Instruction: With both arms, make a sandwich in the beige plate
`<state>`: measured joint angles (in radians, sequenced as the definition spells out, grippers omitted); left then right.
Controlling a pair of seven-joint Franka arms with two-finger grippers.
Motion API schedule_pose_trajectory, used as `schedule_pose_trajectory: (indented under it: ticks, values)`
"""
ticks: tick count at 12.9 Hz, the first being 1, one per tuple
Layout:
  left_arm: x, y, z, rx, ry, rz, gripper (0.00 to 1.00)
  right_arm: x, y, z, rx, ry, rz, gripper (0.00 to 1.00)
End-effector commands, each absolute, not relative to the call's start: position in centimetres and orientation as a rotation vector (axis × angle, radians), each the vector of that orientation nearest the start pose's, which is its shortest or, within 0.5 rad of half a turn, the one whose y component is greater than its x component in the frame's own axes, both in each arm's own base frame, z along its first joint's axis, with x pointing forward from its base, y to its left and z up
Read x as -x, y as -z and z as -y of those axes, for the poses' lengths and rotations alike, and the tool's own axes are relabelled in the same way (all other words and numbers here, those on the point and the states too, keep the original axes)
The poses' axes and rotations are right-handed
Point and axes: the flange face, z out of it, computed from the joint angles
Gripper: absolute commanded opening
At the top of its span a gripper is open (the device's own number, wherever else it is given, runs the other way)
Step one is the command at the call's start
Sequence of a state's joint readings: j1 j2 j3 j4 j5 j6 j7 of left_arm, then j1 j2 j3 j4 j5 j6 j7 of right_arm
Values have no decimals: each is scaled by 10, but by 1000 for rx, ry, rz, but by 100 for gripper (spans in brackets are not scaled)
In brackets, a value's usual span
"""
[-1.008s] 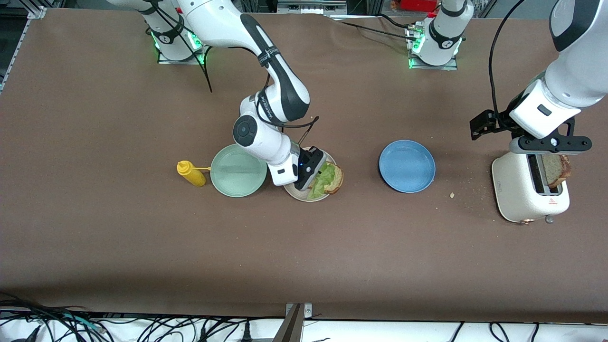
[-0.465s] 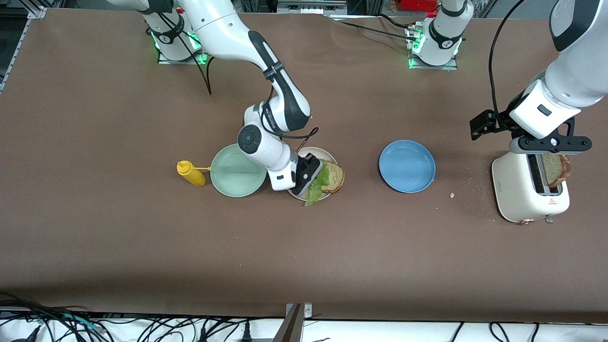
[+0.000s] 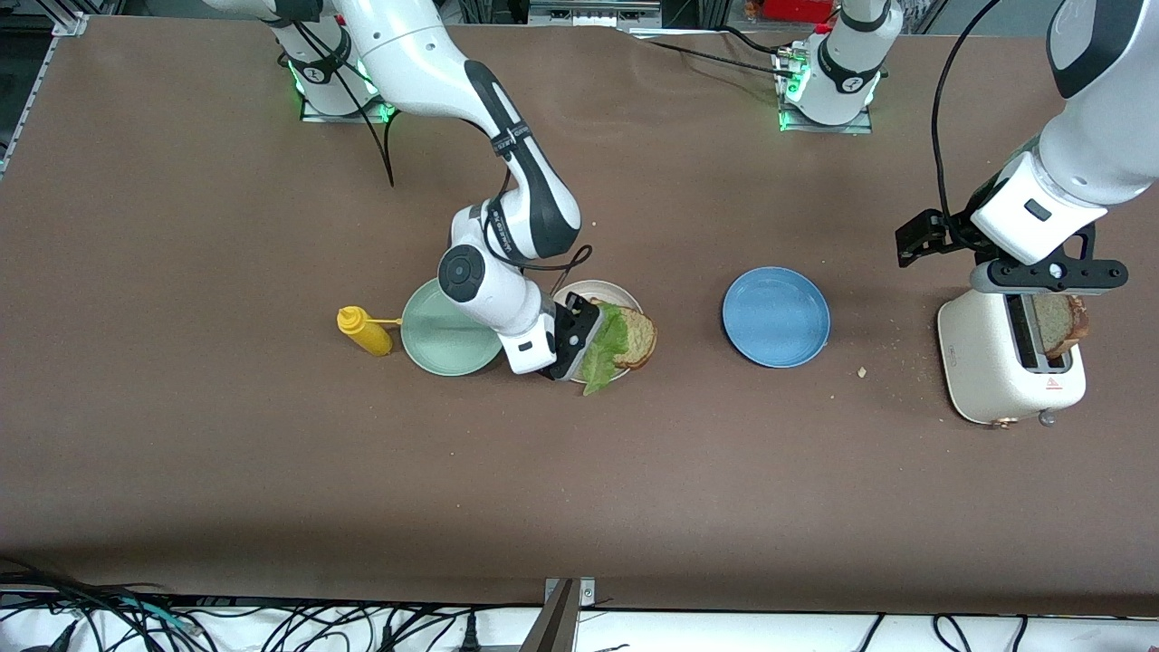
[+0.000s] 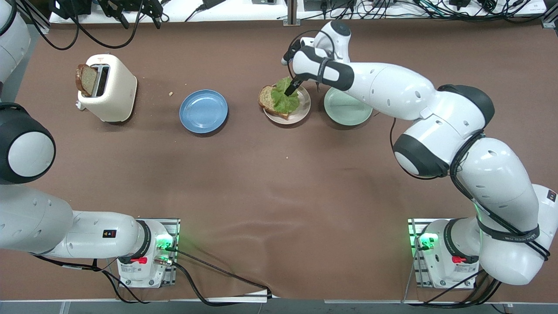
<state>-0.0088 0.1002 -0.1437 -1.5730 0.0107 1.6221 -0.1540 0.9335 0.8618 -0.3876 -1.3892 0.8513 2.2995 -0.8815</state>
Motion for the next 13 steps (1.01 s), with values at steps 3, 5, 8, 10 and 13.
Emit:
schedule_pose_trajectory:
  ticks: [3, 5, 8, 10, 13]
  values:
    - [-580, -574, 84, 3156, -100, 21, 100, -591, -333, -330, 2425, 103, 1394, 100]
    - [-580, -575, 84, 3156, -98, 21, 100, -602, -372, -244, 2425, 6, 1275, 100]
    - [-580, -575, 85, 3157, -96, 19, 100, -611, -415, -131, 2498, 5, 1149, 100]
    - [-581, -576, 85, 3157, -93, 19, 100, -599, -442, -73, 2575, 20, 1119, 100]
    - [-581, -576, 85, 3157, -93, 19, 100, -581, -489, 0, 2732, 66, 980, 100]
